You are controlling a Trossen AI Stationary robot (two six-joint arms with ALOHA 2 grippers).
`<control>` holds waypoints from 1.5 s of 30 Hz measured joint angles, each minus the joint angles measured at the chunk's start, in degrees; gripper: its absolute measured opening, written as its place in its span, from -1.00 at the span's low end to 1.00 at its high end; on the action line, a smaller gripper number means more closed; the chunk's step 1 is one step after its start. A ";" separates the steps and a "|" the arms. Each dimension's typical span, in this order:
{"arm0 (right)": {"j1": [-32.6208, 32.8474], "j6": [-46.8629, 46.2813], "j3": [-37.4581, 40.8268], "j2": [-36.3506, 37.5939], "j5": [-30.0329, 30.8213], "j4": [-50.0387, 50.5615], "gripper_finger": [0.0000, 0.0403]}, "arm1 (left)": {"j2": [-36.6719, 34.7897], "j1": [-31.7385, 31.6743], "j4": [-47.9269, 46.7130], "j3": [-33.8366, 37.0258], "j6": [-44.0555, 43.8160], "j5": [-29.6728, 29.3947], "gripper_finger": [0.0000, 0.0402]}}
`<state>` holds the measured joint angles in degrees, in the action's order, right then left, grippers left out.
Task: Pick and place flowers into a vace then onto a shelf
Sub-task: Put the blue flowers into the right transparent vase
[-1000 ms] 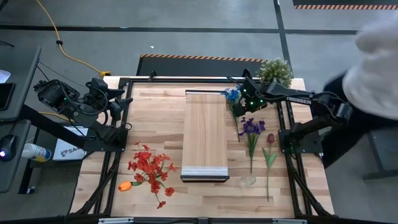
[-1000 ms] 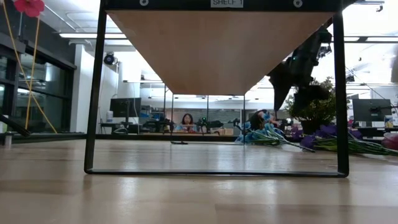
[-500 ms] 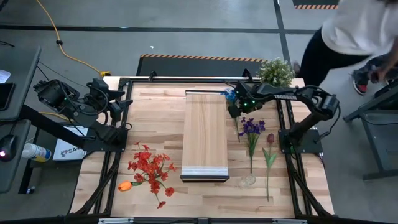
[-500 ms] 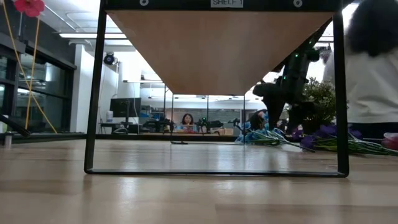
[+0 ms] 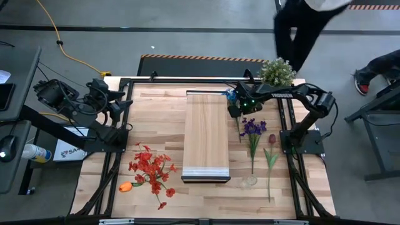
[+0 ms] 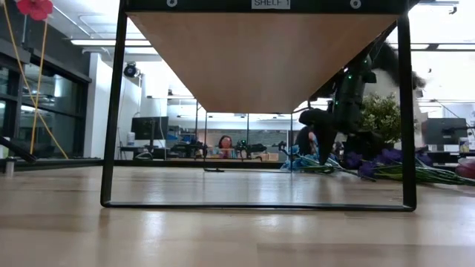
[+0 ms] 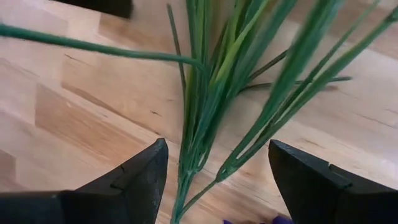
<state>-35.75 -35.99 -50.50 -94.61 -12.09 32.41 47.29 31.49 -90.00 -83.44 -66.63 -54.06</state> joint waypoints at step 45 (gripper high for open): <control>-0.63 -1.53 -0.07 -3.54 6.43 -1.80 0.29 | -0.35 0.02 -0.02 0.00 0.00 0.72 0.60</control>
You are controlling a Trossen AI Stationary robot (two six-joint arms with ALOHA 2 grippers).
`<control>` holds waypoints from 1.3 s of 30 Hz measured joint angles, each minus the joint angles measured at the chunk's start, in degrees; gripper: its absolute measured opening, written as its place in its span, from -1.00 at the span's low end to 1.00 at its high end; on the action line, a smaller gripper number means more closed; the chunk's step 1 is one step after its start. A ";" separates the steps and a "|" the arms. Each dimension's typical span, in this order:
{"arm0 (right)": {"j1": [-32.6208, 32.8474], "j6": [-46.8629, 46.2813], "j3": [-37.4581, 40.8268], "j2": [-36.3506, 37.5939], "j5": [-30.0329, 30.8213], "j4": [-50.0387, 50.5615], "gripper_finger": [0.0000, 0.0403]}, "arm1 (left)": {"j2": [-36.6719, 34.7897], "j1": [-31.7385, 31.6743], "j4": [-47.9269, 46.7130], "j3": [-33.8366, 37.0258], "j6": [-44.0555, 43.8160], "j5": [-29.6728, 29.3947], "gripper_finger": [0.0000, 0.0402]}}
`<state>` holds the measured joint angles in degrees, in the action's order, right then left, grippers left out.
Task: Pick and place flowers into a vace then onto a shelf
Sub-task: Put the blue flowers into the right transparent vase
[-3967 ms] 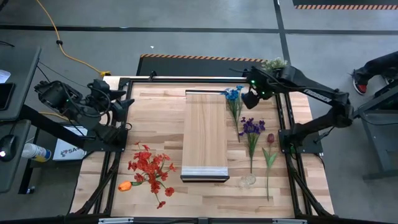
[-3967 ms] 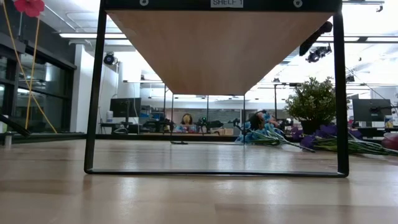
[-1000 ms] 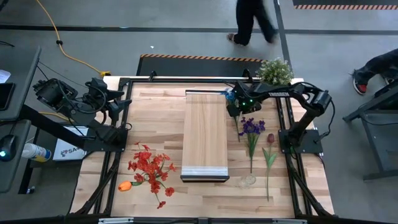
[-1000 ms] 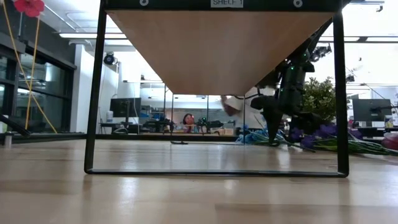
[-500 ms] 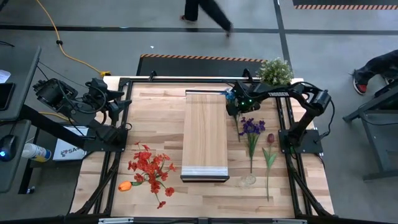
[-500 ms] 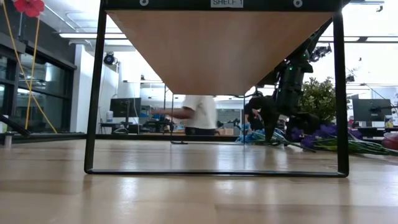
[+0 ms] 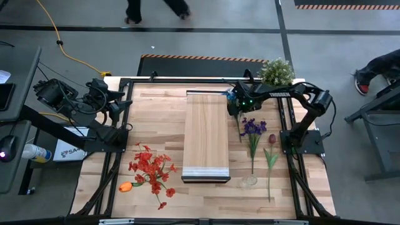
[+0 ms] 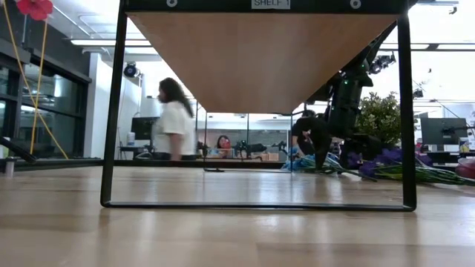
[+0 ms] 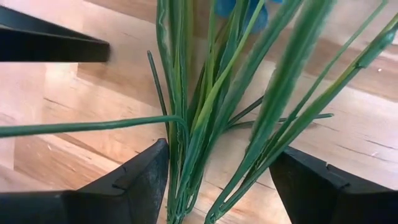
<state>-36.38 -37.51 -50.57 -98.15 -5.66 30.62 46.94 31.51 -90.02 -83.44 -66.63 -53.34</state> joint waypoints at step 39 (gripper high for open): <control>-0.04 -8.64 0.22 -0.19 -3.98 -4.05 -0.75 | 0.00 -0.02 0.00 0.00 0.35 0.00 0.60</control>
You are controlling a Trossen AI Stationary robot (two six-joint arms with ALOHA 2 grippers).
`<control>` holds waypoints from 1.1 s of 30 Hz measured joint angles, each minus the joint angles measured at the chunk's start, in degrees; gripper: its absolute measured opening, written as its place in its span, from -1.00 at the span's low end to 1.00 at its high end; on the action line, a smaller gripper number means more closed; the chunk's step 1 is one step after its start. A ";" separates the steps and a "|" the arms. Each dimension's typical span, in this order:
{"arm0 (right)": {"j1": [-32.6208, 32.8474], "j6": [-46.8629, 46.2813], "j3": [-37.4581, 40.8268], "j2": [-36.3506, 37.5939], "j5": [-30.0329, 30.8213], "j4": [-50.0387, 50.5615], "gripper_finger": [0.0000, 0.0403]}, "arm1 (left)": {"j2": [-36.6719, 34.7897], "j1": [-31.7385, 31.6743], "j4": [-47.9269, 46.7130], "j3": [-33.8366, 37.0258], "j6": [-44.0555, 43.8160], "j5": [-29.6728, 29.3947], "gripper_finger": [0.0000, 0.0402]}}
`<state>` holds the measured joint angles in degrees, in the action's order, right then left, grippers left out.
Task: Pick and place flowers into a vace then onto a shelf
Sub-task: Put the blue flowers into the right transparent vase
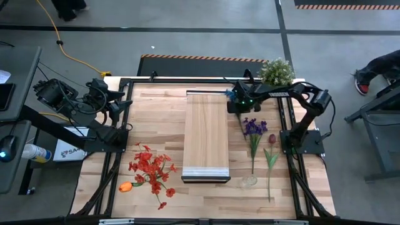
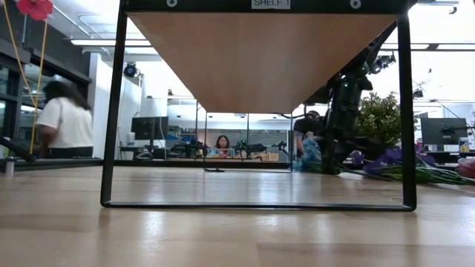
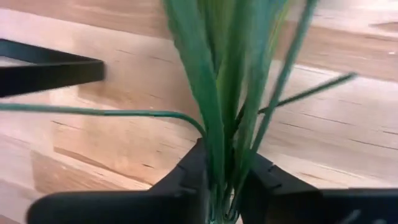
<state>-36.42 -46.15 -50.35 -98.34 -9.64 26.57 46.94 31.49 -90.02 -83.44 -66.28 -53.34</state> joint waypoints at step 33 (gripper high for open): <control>-2.69 -4.18 -0.07 0.06 -3.70 -5.72 -0.97 | 0.02 0.00 0.00 0.00 -0.07 0.00 0.59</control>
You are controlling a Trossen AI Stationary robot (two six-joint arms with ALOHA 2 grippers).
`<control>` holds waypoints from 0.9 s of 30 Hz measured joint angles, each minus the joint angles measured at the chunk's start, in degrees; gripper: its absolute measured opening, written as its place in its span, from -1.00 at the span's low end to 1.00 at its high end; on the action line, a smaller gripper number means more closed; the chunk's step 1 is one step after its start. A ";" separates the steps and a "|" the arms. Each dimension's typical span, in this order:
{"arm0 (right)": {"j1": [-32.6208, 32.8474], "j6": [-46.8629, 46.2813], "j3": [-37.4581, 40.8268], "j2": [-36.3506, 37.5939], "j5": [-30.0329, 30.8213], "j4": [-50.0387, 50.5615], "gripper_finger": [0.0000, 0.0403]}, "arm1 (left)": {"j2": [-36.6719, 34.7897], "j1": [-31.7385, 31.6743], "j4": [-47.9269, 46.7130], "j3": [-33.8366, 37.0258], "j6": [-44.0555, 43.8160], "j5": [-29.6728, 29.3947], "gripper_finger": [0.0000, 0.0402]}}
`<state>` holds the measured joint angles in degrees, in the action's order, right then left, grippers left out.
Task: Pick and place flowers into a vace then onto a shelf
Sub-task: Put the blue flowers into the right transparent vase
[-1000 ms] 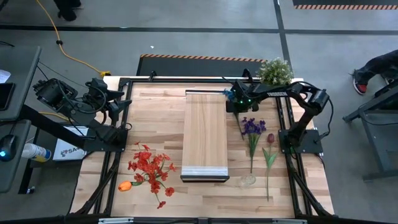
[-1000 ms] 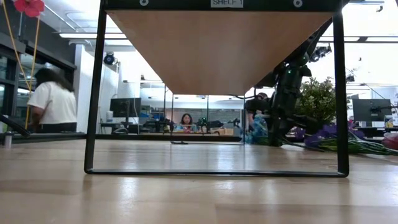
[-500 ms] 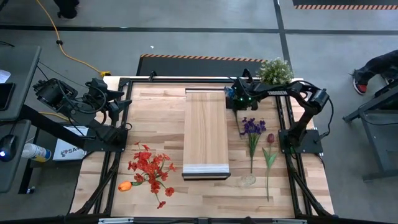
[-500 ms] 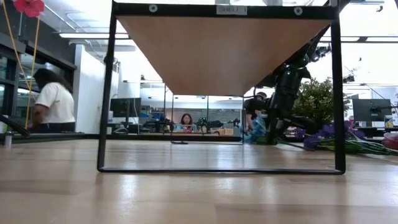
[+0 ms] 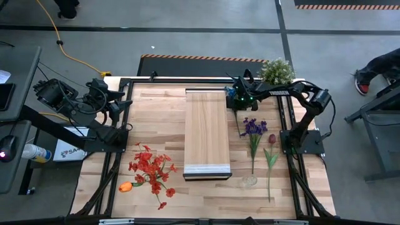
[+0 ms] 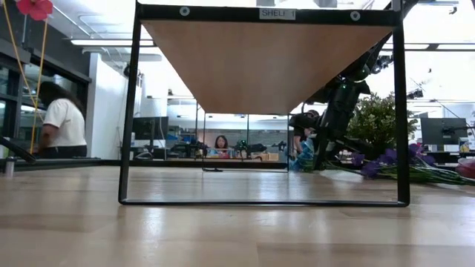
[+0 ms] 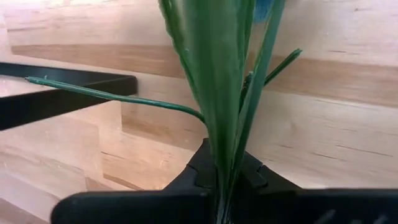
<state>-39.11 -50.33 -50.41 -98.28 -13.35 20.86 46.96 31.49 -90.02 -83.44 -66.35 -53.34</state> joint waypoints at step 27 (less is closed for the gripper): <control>3.65 0.24 -0.07 0.11 0.14 3.84 -0.98 | 0.04 0.02 0.02 -0.02 -1.68 2.27 0.59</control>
<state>-35.46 -50.09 -50.48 -98.17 -13.20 24.70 47.00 31.51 -90.00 -83.46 -68.03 -51.08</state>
